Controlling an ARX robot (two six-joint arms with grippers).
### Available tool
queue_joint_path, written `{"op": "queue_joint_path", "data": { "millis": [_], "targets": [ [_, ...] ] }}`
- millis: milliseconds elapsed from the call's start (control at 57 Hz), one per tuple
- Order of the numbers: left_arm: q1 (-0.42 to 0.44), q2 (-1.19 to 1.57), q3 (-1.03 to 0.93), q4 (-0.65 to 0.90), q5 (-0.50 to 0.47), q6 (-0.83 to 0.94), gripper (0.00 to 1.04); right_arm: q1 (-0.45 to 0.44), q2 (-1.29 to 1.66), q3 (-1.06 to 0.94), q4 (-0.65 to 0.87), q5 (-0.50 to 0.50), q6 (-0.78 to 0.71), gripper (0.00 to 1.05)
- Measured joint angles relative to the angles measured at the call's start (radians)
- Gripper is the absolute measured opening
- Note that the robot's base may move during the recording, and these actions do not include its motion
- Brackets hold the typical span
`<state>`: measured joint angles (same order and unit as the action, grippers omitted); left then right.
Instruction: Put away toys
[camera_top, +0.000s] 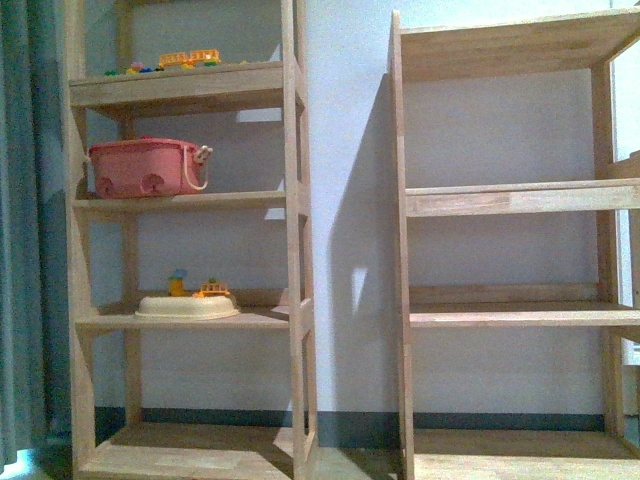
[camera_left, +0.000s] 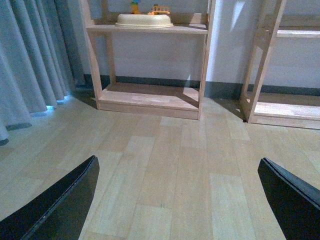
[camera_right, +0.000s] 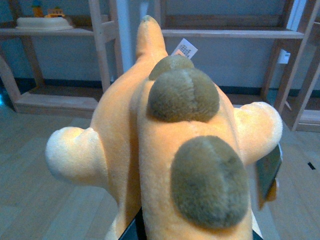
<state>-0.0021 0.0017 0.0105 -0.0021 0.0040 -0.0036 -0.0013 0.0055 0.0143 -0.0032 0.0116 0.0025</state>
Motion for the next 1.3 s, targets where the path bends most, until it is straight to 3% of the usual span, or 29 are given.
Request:
{"op": "queue_joint_path", "data": {
  "millis": [1297],
  "targets": [
    [0.000, 0.000, 0.000, 0.000, -0.004, 0.000, 0.98, 0.001, 0.000, 0.000, 0.000, -0.014, 0.000, 0.07]
  ]
}}
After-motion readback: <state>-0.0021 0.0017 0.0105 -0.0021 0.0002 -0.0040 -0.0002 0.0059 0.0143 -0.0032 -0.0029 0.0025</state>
